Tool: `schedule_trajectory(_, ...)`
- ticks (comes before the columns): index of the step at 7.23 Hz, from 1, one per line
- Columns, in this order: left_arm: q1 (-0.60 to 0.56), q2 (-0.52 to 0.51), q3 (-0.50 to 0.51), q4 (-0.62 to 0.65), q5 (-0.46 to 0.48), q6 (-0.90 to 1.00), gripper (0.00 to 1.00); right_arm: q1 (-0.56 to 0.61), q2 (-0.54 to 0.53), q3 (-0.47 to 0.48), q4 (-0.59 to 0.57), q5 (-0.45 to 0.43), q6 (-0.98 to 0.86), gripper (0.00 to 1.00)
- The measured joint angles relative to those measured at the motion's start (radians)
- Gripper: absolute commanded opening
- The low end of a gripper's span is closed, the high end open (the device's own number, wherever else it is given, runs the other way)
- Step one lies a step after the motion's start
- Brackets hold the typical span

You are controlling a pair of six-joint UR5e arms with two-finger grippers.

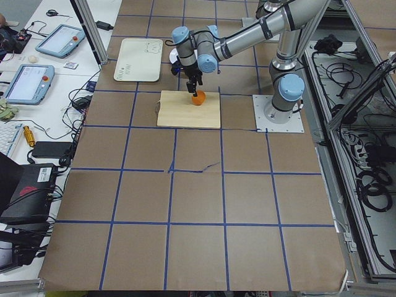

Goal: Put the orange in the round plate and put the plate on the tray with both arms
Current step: 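Lower the left gripper onto the orange on the cutting board and grasp it, then carry the orange with the left gripper over the white bowl and release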

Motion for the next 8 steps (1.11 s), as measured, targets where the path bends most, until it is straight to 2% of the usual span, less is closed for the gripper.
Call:
schedule_trajectory(1,0.0,-0.025,-0.006,0.016,0.002,0.005,0.56,0.0,0.0,0.0,0.0,0.0,0.0,1.0)
schedule_trajectory(2,0.0,-0.04,-0.008,0.028,0.001,0.006,0.25,0.0,0.0,0.0,0.0,0.0,0.0,1.0)
schedule_trajectory(3,0.0,-0.048,-0.007,0.036,-0.001,0.002,0.1,0.0,0.0,0.0,0.001,0.0,0.0,1.0)
schedule_trajectory(4,0.0,-0.05,0.001,0.048,-0.004,-0.007,0.02,0.0,-0.001,0.0,0.002,0.0,0.0,1.0)
schedule_trajectory(6,-0.005,-0.056,0.081,0.038,-0.051,-0.049,0.01,0.0,-0.001,0.0,0.002,0.0,0.0,1.0)
schedule_trajectory(8,-0.021,-0.076,0.225,-0.06,-0.192,-0.237,0.0,0.0,0.0,0.0,0.003,0.0,0.0,1.0)
